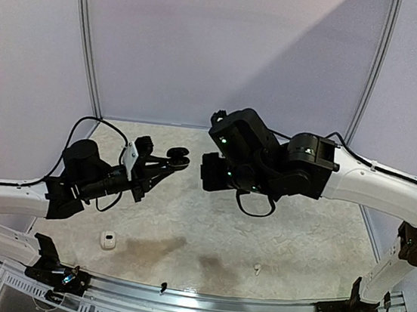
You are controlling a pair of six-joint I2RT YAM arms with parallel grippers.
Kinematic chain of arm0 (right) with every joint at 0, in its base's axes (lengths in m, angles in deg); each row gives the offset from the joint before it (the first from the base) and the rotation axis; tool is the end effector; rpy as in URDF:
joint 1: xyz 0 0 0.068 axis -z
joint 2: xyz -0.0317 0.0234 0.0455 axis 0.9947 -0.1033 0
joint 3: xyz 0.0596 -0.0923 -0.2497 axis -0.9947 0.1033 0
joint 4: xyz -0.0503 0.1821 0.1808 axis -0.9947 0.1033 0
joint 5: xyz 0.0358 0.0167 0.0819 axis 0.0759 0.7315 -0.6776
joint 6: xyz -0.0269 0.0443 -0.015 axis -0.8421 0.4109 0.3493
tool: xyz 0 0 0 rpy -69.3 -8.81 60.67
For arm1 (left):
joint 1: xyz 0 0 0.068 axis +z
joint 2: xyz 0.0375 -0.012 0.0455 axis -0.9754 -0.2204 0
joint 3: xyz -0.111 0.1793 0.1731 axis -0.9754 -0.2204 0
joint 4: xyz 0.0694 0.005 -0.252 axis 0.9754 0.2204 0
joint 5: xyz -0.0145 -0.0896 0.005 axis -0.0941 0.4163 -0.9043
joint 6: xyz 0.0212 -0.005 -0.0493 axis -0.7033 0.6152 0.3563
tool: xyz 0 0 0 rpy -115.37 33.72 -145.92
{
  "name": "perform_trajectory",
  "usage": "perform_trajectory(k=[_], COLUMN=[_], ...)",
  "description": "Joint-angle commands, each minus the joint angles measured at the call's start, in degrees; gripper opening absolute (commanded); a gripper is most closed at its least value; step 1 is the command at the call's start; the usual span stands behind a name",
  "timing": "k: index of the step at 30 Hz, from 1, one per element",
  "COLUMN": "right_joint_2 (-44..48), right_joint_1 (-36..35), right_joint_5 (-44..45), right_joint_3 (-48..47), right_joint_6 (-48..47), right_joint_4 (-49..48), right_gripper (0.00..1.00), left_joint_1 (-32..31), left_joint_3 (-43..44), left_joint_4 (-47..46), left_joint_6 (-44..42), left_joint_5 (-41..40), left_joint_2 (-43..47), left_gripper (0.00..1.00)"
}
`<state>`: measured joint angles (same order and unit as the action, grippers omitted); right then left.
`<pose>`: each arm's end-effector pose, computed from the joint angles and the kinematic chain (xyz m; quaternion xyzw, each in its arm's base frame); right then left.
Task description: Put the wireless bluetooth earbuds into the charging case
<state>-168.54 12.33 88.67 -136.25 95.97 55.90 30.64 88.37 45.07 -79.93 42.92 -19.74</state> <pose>0.1342 0.3555 0.3650 -0.1465 0.8774 0.2164 0.4022 0.1594 -0.1772 0.2583 0.3995 0.5958 -0.2644 0.6446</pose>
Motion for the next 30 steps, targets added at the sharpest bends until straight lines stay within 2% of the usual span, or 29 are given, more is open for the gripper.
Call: perform_trajectory(k=[1,4,8,11,15,18,19,23,25,27,30], right_joint_2=[4.66,2.88,-1.29,-4.69,-10.72,-15.01,-15.88,-19.41,-23.76,-27.54,-30.28], right_joint_1=[2.81,2.99,0.57,-3.42,-7.71,-7.79,-7.73,-7.69,-7.69,-7.73,-7.79], right_joint_5=[-3.28,-8.82,-21.53,-29.87,-42.74,-51.25,-53.42,-58.4,-59.98,-60.4,-59.76], right_joint_3=[6.02,8.1,11.05,12.71,11.24,9.61,9.1,4.54,-0.75,-4.91,-5.57], right_joint_6=[3.01,0.24,-7.94,-19.59,-37.87,-47.42,-53.31,-75.92,-83.66,-88.31,-90.75], right_joint_4=[-4.35,-5.57,-12.28,-19.81,-23.67,-23.38,-21.64,-6.84,1.05,5.05,4.0], right_gripper=[0.11,0.16,0.33,0.45,0.58,0.59,0.59,0.61,0.62,0.61,0.56], left_joint_1=[0.21,0.93,2.19,2.5,3.06,3.7,3.86,4.42,4.68,4.87,4.88], left_joint_3=[0.47,0.81,0.97,0.64,0.49,0.54,0.52,-0.37,-0.87,-1.24,-1.86], left_joint_4=[7.3,12.8,19.31,22.13,24.17,25.41,25.81,26.2,25.87,25.71,25.34], left_joint_6=[3.35,4.84,5.5,5.93,6.06,5.21,5.0,4.67,4.3,4.09,4.2], left_joint_5=[-4.94,-7.15,-9.3,-10.18,-12.75,-12.7,-12.62,-12.05,-11.26,-10.53,-9.96], left_joint_2=[3.0,5.16,8.29,10.49,12.52,14.0,14.45,16.18,17.01,17.79,18.74], left_gripper=[0.0,0.0,0.0,0.0,0.0,0.0,0.0,0.0,0.0,0.0,0.0])
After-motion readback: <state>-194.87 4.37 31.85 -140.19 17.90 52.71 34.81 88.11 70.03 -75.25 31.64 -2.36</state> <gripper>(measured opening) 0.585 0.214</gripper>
